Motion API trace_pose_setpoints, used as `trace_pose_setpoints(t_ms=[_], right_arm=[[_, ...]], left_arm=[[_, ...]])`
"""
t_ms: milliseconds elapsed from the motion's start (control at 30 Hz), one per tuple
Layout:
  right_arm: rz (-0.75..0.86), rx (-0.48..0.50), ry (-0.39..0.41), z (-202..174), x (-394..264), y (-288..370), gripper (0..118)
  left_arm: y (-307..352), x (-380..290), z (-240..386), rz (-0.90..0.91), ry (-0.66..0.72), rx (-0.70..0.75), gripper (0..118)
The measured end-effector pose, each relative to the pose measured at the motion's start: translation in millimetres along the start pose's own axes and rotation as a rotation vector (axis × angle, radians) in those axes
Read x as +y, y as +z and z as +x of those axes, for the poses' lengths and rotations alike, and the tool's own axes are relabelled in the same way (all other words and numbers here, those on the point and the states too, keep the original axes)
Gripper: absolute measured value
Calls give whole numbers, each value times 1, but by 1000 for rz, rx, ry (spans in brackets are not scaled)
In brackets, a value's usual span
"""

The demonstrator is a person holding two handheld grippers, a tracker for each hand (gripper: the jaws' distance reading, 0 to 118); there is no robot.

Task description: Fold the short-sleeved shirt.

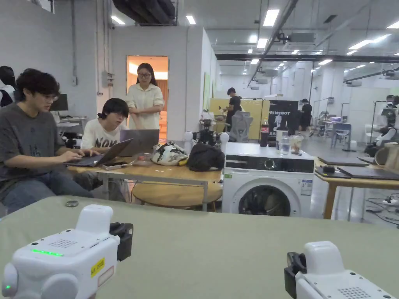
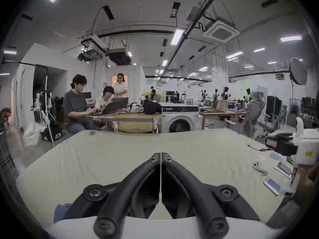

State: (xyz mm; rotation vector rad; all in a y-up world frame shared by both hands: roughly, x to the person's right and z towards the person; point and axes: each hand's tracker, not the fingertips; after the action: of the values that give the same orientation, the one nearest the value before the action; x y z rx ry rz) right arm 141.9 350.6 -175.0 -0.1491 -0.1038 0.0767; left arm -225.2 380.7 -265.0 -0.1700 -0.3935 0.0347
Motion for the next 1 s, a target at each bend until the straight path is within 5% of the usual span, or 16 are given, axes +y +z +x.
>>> trace_pose_setpoints(t_ms=[333, 467, 833, 900, 967, 1000], right_arm=[[21, -75, -34, 10, 7, 1, 0], [5, -46, -132, 17, 6, 2, 0], [10, -63, -103, 14, 3, 2, 1], [26, -58, -100, 12, 2, 5, 35], [29, -50, -95, 10, 2, 6, 77], [33, -53, -88, 8, 1, 6, 87]], left_arm=[[11, 4, 19, 48, -87, 49, 0], [14, 3, 19, 53, -115, 92, 0], [16, 1, 12, 53, -73, 104, 0], [20, -4, 10, 62, -39, 91, 31], [22, -5, 10, 81, -16, 79, 83], [22, -5, 10, 79, -8, 77, 98]])
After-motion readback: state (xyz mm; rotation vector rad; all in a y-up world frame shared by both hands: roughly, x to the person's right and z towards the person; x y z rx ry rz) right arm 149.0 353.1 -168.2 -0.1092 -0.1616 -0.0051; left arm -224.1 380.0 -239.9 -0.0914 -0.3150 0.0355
